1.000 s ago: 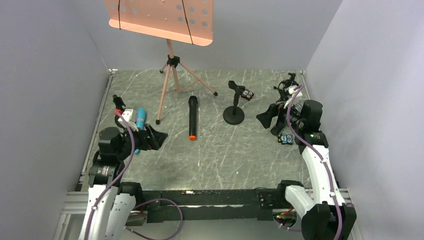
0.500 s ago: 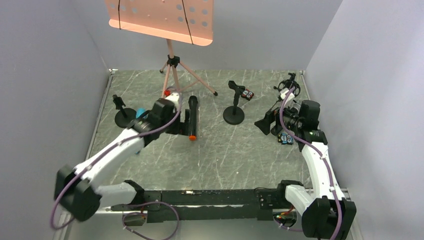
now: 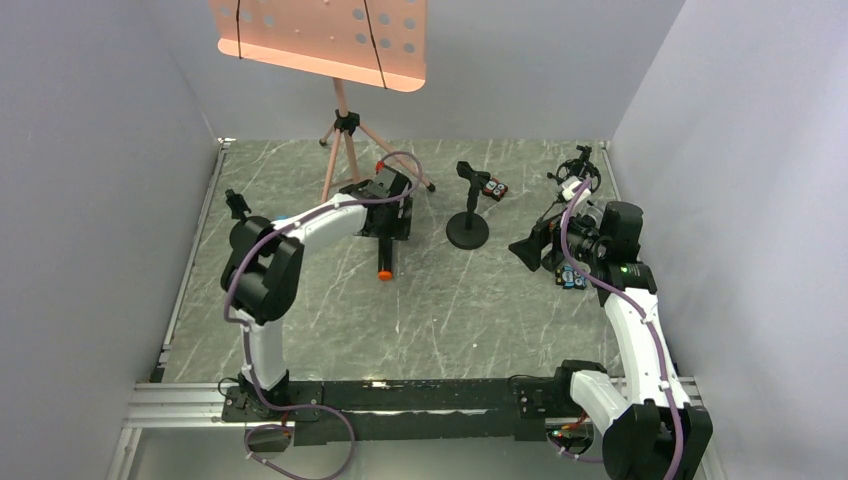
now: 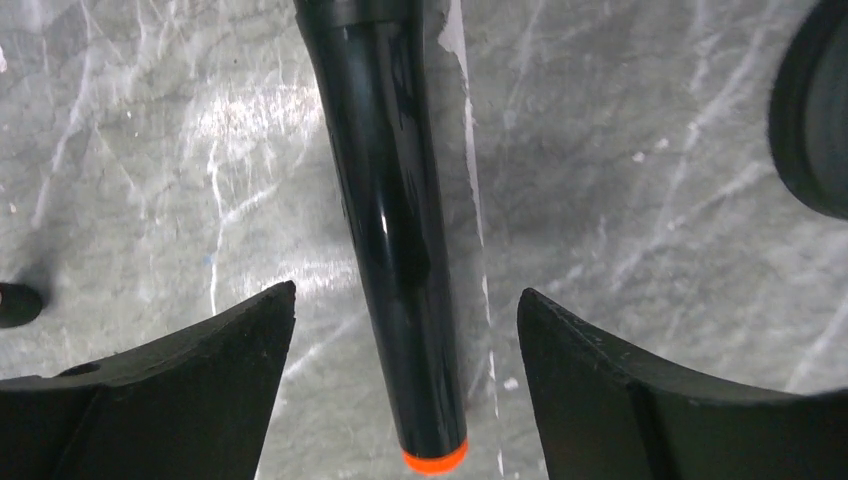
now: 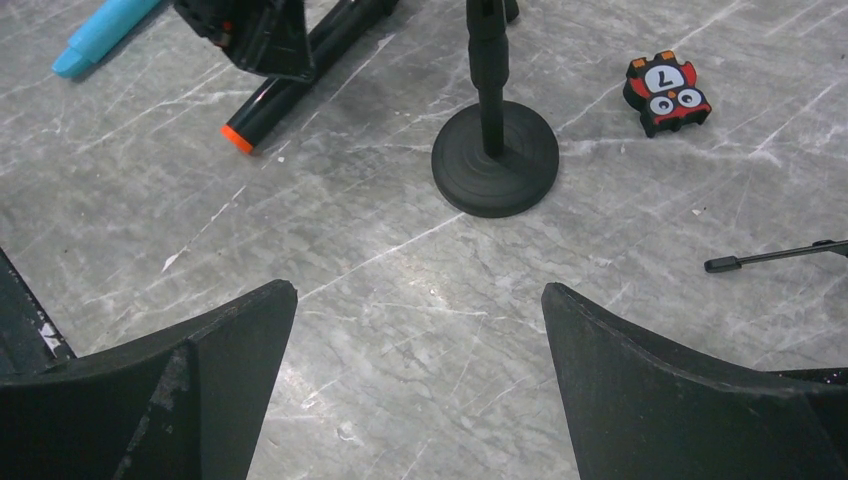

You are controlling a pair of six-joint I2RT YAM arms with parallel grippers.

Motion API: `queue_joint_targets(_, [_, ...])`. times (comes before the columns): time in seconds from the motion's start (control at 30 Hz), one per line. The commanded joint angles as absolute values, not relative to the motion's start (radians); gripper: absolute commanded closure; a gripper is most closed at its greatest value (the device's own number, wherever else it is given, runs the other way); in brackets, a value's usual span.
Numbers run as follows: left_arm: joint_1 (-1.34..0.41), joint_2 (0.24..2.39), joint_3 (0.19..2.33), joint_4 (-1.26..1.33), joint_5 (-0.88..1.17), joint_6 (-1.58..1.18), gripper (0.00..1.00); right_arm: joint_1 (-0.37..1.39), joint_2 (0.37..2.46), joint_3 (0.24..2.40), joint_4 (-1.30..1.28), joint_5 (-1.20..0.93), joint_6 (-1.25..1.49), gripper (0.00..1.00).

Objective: Attach the microphones to the stand

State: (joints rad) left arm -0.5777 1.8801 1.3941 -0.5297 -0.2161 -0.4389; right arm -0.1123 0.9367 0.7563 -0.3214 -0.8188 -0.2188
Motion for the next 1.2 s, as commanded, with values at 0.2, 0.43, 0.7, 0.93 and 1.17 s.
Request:
queue_joint_targets(0.2, [-0.553, 2.028, 1.52, -0.596, -0.238, -0.447, 0.25, -0.117, 0.946, 0.77, -0.307, -0.847, -0.233, 0.0])
queue_joint_targets(0.43, [-0.544, 2.055, 1.517, -0.578, -0.175, -0.449, 0.37, -0.117, 0.946, 0.769, -0.305, -0.843, -0.236, 0.0])
queue_joint_targets(0.7, [-0.542, 2.055, 1.491, -0.559, -0.162, -0.449, 0.53, -0.118, 0.941, 0.769, -0.307, -0.839, -0.239, 0.0])
queue_joint_targets(0.93, [-0.543, 1.92, 1.364, -0.472, -0.133, -0.435, 0.91, -0.118, 0.943, 0.77, -0.329, -0.902, -0.26, 0.0])
queue_joint_targets(1.17, [-0.562, 1.524, 0.996, -0.187, 0.056, -0.529, 1.0, -0.114, 0.955, 0.784, -0.439, -1.137, -0.362, 0.0])
